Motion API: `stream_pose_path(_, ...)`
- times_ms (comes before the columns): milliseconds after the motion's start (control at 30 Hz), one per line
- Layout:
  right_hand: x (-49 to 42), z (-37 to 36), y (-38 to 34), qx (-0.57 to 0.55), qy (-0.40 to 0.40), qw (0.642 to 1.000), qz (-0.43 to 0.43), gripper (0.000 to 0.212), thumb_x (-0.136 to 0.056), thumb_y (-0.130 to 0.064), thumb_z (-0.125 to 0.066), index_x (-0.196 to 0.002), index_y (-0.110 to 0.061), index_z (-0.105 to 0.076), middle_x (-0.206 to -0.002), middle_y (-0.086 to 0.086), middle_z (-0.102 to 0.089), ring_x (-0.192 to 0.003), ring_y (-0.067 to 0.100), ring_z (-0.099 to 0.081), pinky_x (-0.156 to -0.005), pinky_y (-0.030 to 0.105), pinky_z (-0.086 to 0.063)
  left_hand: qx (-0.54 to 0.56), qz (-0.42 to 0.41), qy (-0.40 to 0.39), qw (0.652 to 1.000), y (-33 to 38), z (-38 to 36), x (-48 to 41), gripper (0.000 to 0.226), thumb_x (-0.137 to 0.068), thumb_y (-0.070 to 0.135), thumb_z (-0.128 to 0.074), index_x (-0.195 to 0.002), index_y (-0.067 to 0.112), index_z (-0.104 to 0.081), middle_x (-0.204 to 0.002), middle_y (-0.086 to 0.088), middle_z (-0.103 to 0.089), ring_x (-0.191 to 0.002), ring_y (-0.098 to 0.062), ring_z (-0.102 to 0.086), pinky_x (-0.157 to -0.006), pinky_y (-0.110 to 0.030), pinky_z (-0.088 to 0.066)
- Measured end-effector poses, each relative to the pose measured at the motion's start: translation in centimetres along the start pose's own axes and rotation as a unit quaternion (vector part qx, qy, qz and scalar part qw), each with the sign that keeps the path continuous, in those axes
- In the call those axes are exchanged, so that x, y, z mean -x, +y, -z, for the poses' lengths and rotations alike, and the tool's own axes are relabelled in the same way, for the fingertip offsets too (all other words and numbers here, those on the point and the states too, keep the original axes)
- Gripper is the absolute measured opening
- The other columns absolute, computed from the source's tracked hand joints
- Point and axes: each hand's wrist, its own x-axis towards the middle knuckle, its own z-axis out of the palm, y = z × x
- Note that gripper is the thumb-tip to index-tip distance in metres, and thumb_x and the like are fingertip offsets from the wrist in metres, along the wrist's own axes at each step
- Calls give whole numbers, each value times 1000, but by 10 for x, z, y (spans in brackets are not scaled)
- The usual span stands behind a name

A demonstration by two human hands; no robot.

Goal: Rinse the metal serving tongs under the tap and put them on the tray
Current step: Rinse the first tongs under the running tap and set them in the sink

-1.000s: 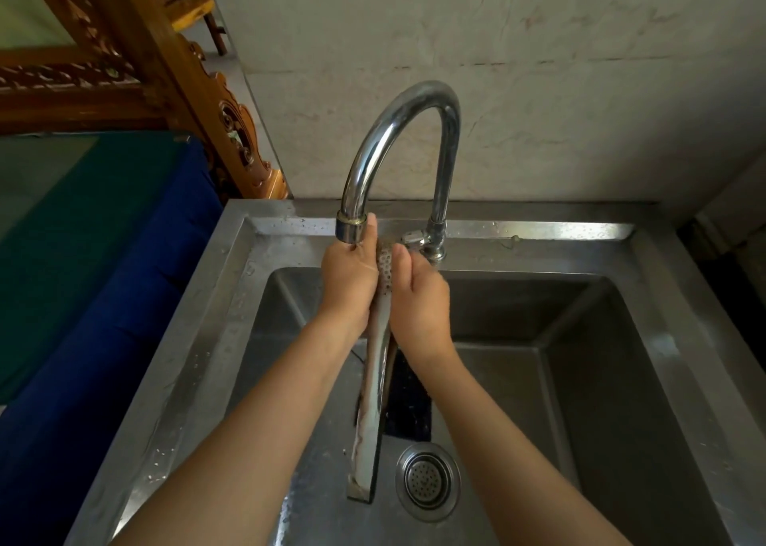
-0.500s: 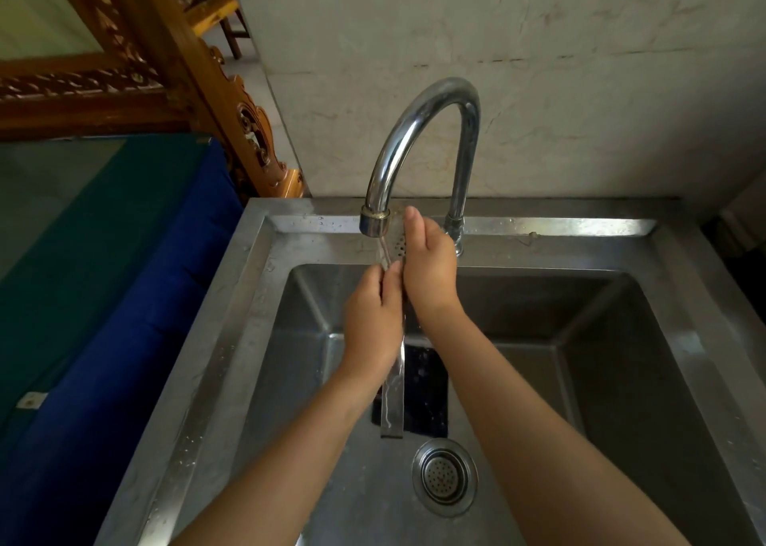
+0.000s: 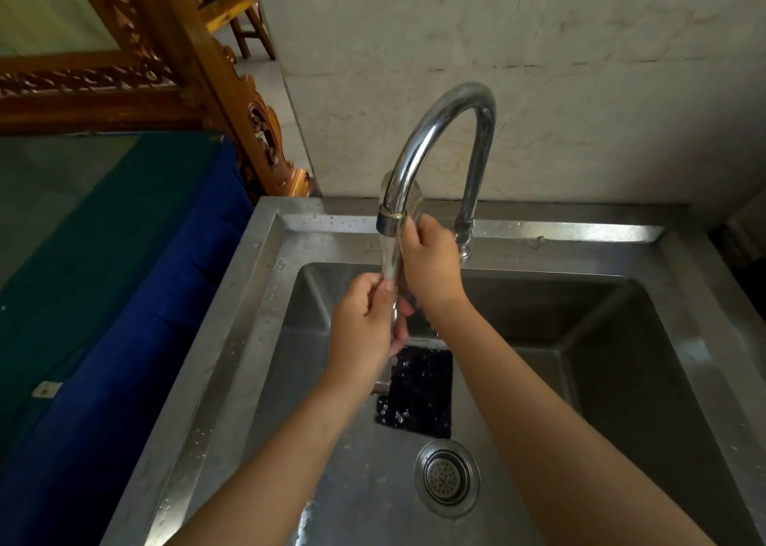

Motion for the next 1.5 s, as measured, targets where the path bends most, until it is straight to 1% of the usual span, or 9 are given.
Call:
stream_pose_path(300, 9, 7, 5, -20, -29, 999, -20, 31, -97, -27, -44, -69, -13, -45, -57, -2, -43, -48, 7, -41, -47, 22, -37, -29, 22, -9, 999, 6, -3, 14, 18, -97, 18, -44, -101, 12, -60, -60, 4, -62, -41, -4, -50, -41, -16, -42)
stream_pose_path(567, -7, 13, 7, -121, 26, 975, -185, 39, -98, -34, -38, -96, 0, -58, -78, 10, -59, -72, 21, -59, -74, 38, -55, -148, -78, 35, 985, 8, 16, 45, 56, -85, 6, -63, -127, 37, -44, -117, 22, -59, -108, 10, -54, -91, -4, -40)
stream_pose_path(733, -6, 16, 2, -191, 30, 952, -237, 37, -99, -31, -40, -70, -9, -51, -55, 0, -48, -32, 2, -48, -35, 15, -40, -165, -90, 3, 982, 18, 30, 52, 49, -77, 36, -65, -117, 55, -45, -112, 16, -61, -107, 15, -50, -85, 0, -35)
stream_pose_path(900, 3, 11, -6, -214, -29, 937, -273, 37, -97, -29, -45, -62, -15, -45, -32, -10, -41, -24, 3, -35, -28, 14, -29, -128, -177, -24, 976, 33, 32, 62, 24, -86, 30, -64, -109, 33, -64, -82, 9, -70, -88, -5, -67, -85, -9, -42)
stream_pose_path(1033, 12, 10, -14, -145, -50, 949, -276, 34, -94, -23, -51, -63, -9, -48, -48, 1, -43, -20, 2, -39, -25, 8, -26, -96, -193, -53, 975, 45, 23, 60, 15, -87, 22, -60, -98, 27, -69, -77, 8, -71, -83, -4, -67, -78, -9, -44)
stream_pose_path(1167, 9, 10, -5, 15, -57, 975, -212, 38, -92, -17, -46, -55, -10, -40, -53, 1, -37, -43, 13, -37, -40, 21, -32, -36, -175, -81, 981, 55, 22, 59, 17, -87, 27, -54, -95, 30, -69, -85, 9, -74, -90, -5, -68, -81, -12, -46)
stream_pose_path(1267, 16, 13, 5, 109, -63, 985, -120, 16, -92, -17, -48, -85, -4, -53, -79, 5, -54, -70, 17, -52, -64, 27, -45, 1, -177, -107, 978, 57, 19, 58, 18, -88, 16, -55, -97, 21, -70, -94, 7, -75, -96, -7, -67, -83, -12, -47)
stream_pose_path(1333, 28, 22, 13, 79, -93, 991, -55, 25, -94, -23, -49, -103, -2, -59, -90, 5, -63, -82, 16, -61, -75, 30, -51, 17, -172, -112, 978, 54, 15, 57, 18, -88, 10, -56, -97, 15, -71, -98, 5, -74, -99, -10, -68, -84, -14, -49)
stream_pose_path(1500, 64, 35, 35, -66, -195, 972, -112, 54, -88, -66, -25, -89, -36, -70, -85, -18, -72, -88, -11, -63, -70, 4, -47, 88, -60, -68, 992, 38, 6, 23, 26, -88, 2, -55, -98, 21, -70, -101, 3, -74, -98, -12, -68, -77, -20, -55)
